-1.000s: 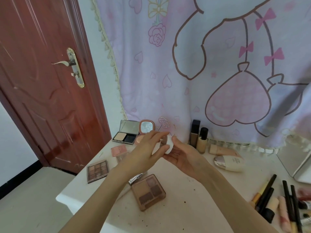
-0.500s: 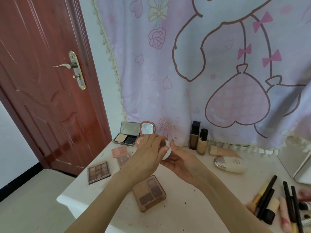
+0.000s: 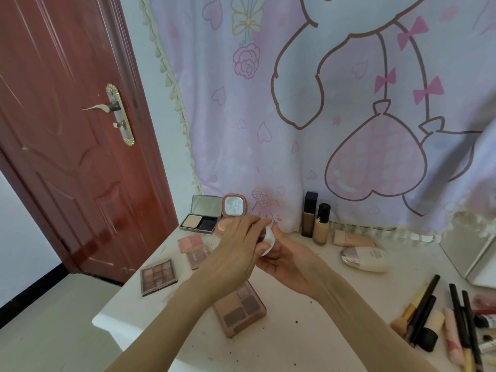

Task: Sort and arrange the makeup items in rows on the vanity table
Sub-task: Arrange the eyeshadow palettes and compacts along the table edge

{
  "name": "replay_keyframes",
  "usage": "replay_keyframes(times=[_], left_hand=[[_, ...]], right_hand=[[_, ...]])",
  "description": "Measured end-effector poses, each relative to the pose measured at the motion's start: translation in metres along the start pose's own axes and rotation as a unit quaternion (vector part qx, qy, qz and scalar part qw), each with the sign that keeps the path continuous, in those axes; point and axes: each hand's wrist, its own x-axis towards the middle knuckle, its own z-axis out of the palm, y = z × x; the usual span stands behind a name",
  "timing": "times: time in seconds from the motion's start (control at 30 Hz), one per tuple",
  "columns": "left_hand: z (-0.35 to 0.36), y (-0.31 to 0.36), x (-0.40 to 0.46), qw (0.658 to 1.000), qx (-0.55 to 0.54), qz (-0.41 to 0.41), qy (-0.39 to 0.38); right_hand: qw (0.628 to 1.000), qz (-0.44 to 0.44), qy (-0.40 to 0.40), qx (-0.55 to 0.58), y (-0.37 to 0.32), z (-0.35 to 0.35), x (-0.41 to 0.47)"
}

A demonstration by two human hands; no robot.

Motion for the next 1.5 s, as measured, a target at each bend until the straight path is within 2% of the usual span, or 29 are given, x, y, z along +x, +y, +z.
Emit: replay_keyframes(times=[0.4,0.6,0.77,1.0,1.13,1.27,1.37,1.5], left_hand=[[0.014,-0.006,-0.005,0.998,-0.056,-0.028,-0.009],[-0.001,-0.012,-0.008,0.999,0.047,0.022,-0.017],[0.000,-0.007,-0.004,0.999,0.042,0.022,0.018],[-0.004,-0.008,0.001,0.998,0.012,-0.010,0.054],[-0.013,-0.013,0.003,0.997,-0.048,-0.055,0.022],[-0.017,-0.015,0.000,0.984,-0.168,-0.054,-0.029],[-0.019,-0.019,-0.001,0.980,-0.187,-0.043,-0.044],[-0.018,-0.022,0.001,0.980,-0.176,-0.079,-0.037]], right_hand=[[0.999,-0.002,0.045,0.006,0.015,-0.005,0.007],[0.998,0.041,0.034,-0.025,0.004,-0.006,0.001],[1.000,0.015,0.019,-0.005,-0.003,0.001,0.000],[0.999,-0.046,0.022,0.001,0.002,0.008,0.002],[0.998,-0.034,0.040,-0.028,0.000,0.004,0.002],[0.998,-0.022,0.049,-0.030,-0.005,-0.003,0.002],[0.998,-0.005,0.037,-0.045,-0.005,-0.006,0.002],[0.996,0.004,0.031,-0.085,-0.003,-0.009,0.002]])
